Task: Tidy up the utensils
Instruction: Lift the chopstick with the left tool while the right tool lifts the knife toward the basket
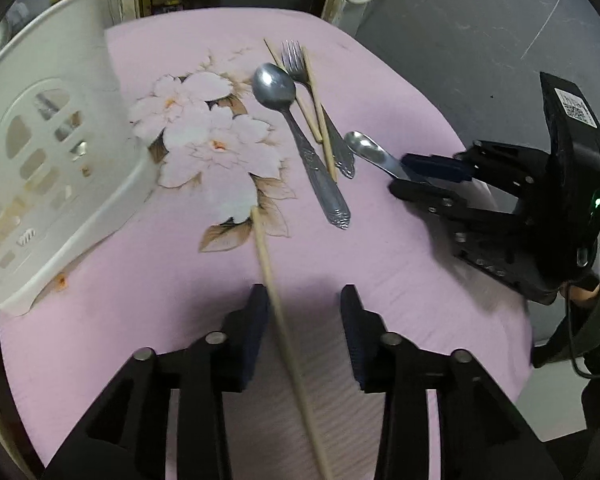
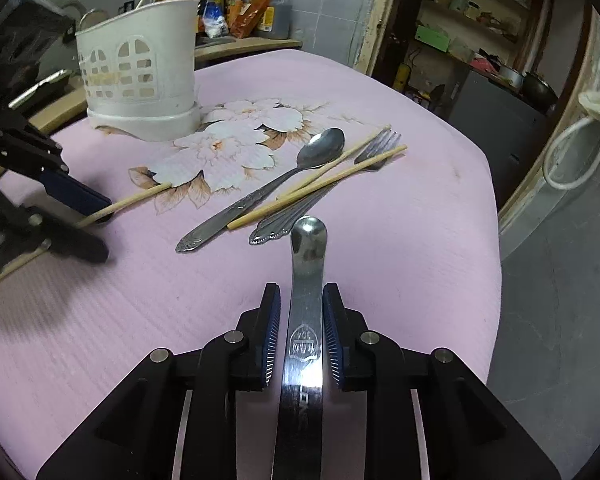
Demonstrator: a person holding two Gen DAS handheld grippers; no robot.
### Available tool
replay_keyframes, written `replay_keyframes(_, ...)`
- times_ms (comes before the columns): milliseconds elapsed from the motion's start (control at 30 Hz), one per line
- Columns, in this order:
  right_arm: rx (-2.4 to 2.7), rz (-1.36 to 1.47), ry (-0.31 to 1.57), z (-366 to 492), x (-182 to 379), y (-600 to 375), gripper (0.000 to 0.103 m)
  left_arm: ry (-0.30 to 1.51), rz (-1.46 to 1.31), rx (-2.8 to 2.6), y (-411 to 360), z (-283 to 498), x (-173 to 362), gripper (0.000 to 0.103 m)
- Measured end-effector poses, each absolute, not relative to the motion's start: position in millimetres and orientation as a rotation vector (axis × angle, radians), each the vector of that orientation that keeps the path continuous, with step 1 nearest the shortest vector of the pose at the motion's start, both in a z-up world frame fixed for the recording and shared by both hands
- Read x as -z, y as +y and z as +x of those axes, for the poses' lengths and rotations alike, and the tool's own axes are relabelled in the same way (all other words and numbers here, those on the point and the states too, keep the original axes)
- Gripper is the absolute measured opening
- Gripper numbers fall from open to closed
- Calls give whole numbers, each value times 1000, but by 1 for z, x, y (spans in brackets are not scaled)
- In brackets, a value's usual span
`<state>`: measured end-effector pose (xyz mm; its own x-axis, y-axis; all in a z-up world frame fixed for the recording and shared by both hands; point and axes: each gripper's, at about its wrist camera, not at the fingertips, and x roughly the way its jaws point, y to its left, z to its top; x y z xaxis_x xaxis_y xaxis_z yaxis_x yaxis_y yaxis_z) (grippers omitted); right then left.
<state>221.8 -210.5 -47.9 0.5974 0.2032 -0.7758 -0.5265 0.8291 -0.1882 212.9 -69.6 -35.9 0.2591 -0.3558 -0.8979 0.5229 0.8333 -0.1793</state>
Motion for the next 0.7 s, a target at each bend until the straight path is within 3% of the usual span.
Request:
replay_keyframes(133,-440,-445,855,231,48,-204,21,1153,173,574,-72,211,37,29)
replay_keyframes(200,-448,-445,877,237,48,-203,22,1142,195,538,-71,212,39,13)
replay_keyframes(300,-471,-467,912,244,47,-199,22,1154,186,529,-68,217,39,5)
replay_keyframes(433,-484,-468,975,253,45,-197,21,1162,138,517,-65,219,38,3)
replay_keyframes(500,-478,-469,976,251,45,-195,15,1125,116,492,-61,217,36,2)
replay_keyframes(700,-483,-358,870,232,36,-202,14,963,-15,475,-43,185,23,2)
